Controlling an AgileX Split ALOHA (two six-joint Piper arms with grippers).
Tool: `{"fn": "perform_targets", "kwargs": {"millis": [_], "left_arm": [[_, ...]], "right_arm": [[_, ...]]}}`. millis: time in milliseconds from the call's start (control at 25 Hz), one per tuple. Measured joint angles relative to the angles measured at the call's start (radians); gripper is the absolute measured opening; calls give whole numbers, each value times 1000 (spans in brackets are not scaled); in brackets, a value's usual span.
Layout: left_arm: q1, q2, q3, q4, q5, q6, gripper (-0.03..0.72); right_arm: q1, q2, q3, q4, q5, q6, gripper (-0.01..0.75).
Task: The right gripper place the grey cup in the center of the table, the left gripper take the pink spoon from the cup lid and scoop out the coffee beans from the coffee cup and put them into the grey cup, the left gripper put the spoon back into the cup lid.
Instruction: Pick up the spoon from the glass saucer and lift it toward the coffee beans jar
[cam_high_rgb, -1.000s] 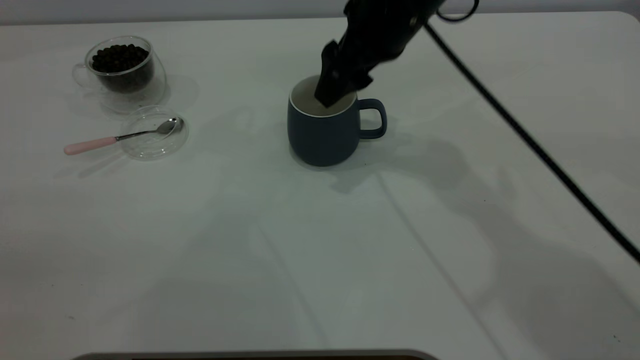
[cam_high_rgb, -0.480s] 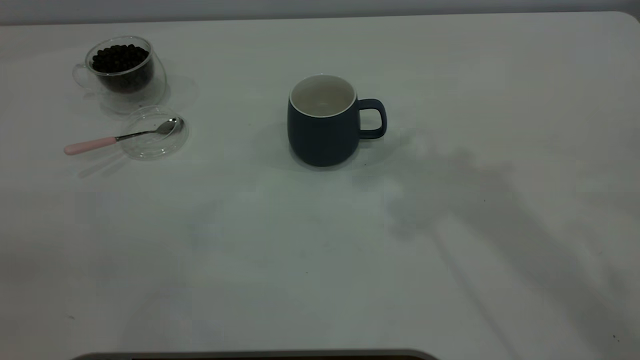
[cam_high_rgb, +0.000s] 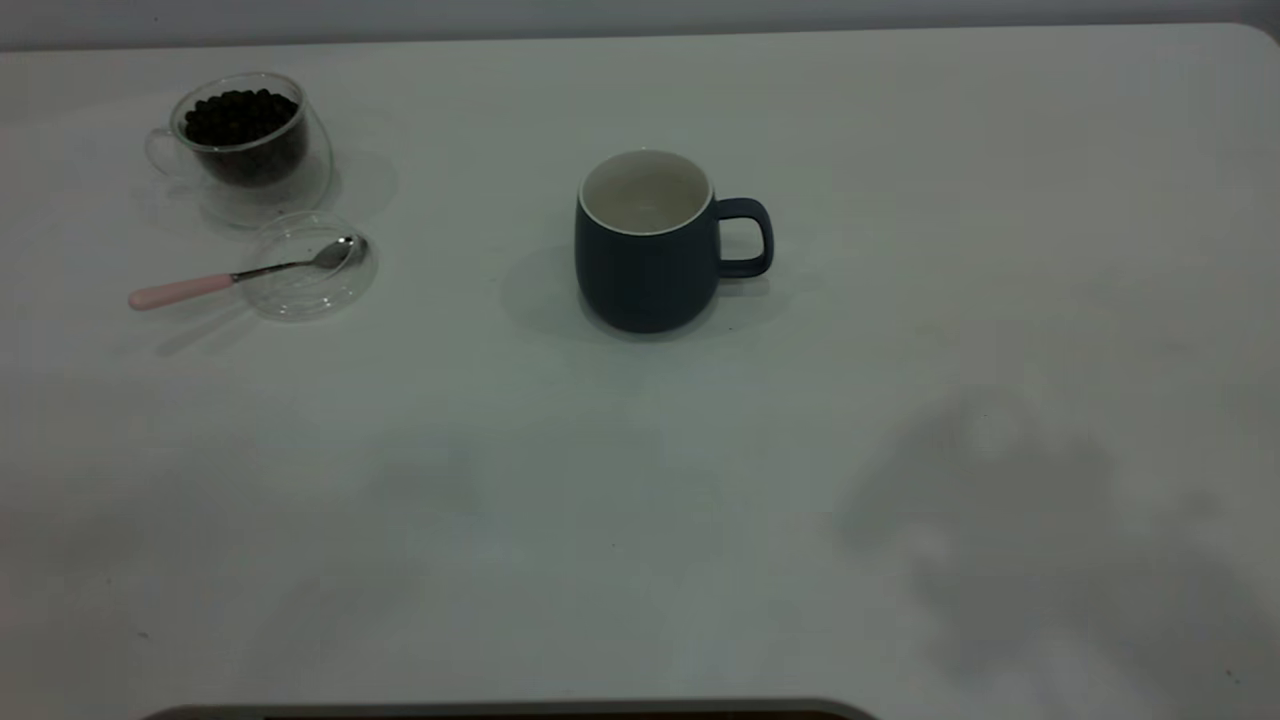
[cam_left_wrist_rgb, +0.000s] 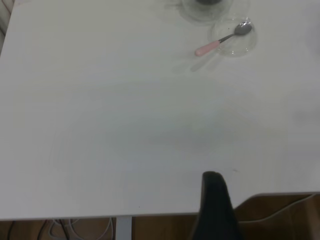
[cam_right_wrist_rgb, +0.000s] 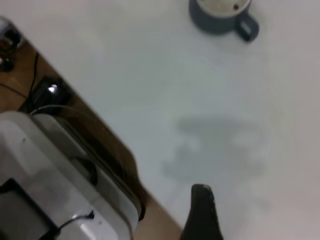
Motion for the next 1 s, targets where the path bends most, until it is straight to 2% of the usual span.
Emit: {"fn": "perform_targets", "kwargs": {"millis": [240, 560, 720, 1000], "left_arm": [[0, 0, 0, 0, 0, 0, 593], [0, 0, 0, 0, 0, 0, 593], [0, 0, 0, 0, 0, 0, 593], [0, 0, 0, 0, 0, 0, 593]], "right_arm": [[-11, -311, 268, -7, 5, 116, 640], [-118, -775, 606, 28, -76, 160, 615], [-199, -951, 687, 25, -81, 160, 592], [-325, -1160, 742, -15, -88, 154, 588]]}}
